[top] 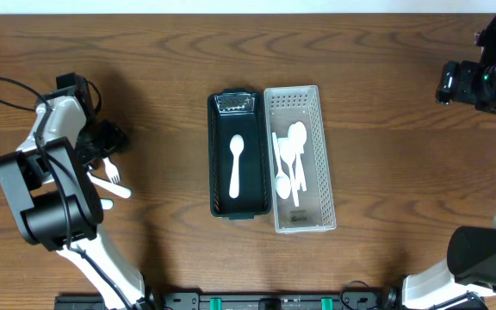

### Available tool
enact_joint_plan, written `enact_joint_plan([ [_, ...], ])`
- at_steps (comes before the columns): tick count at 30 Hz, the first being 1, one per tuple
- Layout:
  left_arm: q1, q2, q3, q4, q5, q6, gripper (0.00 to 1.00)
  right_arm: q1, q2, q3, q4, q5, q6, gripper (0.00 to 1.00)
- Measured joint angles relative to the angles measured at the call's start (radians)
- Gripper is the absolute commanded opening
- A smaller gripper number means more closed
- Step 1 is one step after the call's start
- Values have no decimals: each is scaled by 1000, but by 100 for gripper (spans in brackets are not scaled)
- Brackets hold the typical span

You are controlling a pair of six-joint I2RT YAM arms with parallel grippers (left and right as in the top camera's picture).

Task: Pack container
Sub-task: 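Move the left gripper back and grasp a white fork, then carry the fork with the left gripper and drop it into the black basket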

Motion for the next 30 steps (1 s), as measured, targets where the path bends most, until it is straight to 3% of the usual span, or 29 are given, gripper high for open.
enact_joint_plan([
  [5, 0, 1, 0, 15, 0, 15, 76, 0, 0, 0, -2, 0, 0, 90],
  [11, 0, 3, 0, 12, 4, 15, 44, 0, 0, 0, -4, 0, 0, 90],
  [22, 0, 6, 0, -5, 3, 19, 18, 0, 0, 0, -9, 0, 0, 91],
  [25, 0, 6, 0, -5, 3, 19, 5, 0, 0, 0, -14, 2, 0, 91],
  [30, -3, 3, 1, -16, 2, 21, 6, 0, 0, 0, -17, 8, 0, 91],
])
